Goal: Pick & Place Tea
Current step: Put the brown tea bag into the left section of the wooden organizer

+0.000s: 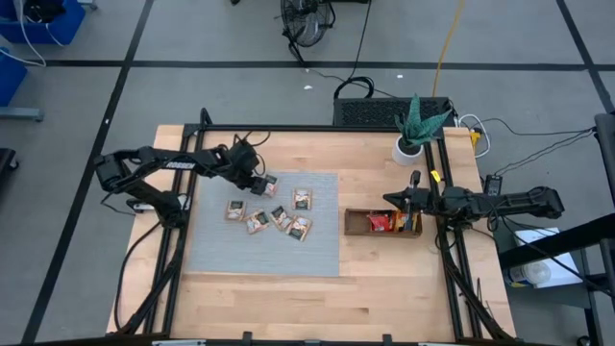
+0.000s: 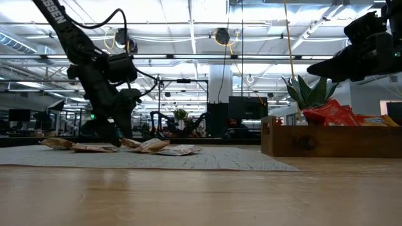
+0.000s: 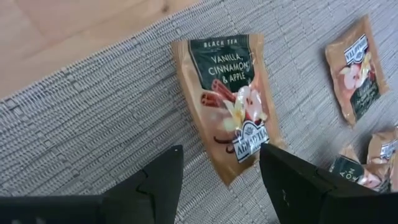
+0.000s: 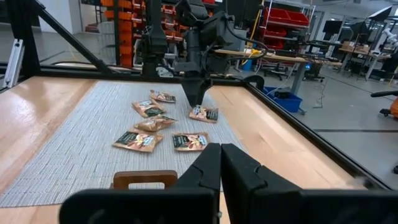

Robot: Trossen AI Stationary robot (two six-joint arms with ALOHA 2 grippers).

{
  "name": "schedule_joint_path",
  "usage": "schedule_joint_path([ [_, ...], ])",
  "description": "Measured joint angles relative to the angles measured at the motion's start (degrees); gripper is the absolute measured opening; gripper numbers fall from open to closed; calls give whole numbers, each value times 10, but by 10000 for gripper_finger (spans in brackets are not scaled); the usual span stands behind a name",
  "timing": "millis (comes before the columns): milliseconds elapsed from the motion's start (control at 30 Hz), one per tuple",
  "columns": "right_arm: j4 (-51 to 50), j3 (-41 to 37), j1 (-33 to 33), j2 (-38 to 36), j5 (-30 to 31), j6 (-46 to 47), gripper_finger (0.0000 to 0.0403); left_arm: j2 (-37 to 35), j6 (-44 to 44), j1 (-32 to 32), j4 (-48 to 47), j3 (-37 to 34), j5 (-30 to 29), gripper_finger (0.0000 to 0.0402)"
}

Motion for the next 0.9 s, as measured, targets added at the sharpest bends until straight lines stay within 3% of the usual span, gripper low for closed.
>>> schedule_joint_path([
  [333, 0, 0, 0, 0, 0, 0, 0, 1, 8, 0, 10, -2, -6, 206],
  [467, 0, 0, 0, 0, 0, 0, 0, 1, 8, -1, 4, -2, -24, 156],
  [667, 0, 0, 0, 0, 0, 0, 0, 2, 45, -5, 7, -3, -46, 17],
  [900, 0, 0, 0, 0, 0, 0, 0, 2, 94, -19, 18, -3, -72, 3],
])
